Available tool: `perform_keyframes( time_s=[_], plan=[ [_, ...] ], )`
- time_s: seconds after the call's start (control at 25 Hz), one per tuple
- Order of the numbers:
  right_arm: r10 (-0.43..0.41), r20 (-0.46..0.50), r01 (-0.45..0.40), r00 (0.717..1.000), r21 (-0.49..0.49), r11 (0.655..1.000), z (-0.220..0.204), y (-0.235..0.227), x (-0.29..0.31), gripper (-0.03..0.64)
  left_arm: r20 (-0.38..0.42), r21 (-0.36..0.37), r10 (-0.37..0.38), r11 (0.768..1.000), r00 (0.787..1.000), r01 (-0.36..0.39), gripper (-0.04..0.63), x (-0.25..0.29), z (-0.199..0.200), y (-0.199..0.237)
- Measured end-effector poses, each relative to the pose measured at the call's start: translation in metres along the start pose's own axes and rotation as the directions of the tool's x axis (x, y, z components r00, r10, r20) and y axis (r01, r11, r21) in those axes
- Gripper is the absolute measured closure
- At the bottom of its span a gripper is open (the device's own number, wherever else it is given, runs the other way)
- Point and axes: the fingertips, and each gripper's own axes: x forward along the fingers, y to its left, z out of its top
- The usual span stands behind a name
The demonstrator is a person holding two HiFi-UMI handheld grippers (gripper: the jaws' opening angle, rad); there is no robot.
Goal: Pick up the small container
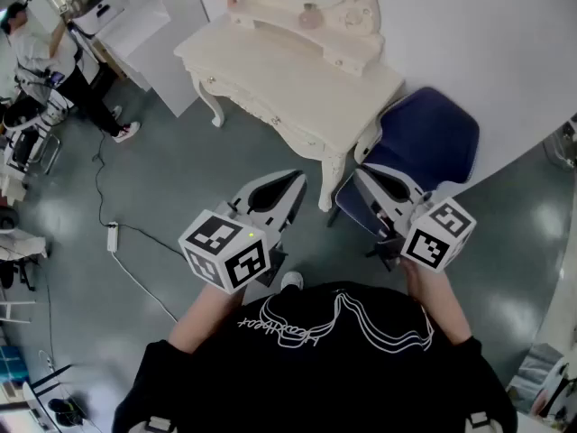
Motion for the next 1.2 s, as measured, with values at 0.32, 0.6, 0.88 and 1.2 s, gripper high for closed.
perform_keyframes(
  time_s=[0.32, 0.6, 0.88, 1.2],
  plan=[
    [-0.025, 0.004, 0.025, 1.000, -0.002, 1.000, -0.001, 0.000, 0.018, 0.611, -0.002, 0.000, -0.024, 1.000, 1.000, 0.024, 0.591, -0.002, 0.007, 0.018],
    [-0.056, 0.012, 0.056, 0.998, -0.008, 0.998, -0.001, 0.003, 0.036, 0.611, -0.005, 0.000, -0.050, 0.999, 0.999, 0.050, 0.591, -0.008, 0.012, 0.036],
    [-0.088, 0.017, 0.088, 0.996, -0.036, 0.995, -0.001, 0.016, 0.067, 0.611, 0.005, 0.007, -0.080, 0.997, 0.997, 0.080, 0.591, -0.023, 0.022, 0.062],
    [-0.094, 0.013, 0.095, 0.995, -0.063, 0.993, -0.007, 0.033, 0.104, 0.611, 0.043, 0.011, -0.086, 0.996, 0.995, 0.086, 0.591, -0.049, 0.031, 0.091]
  ],
)
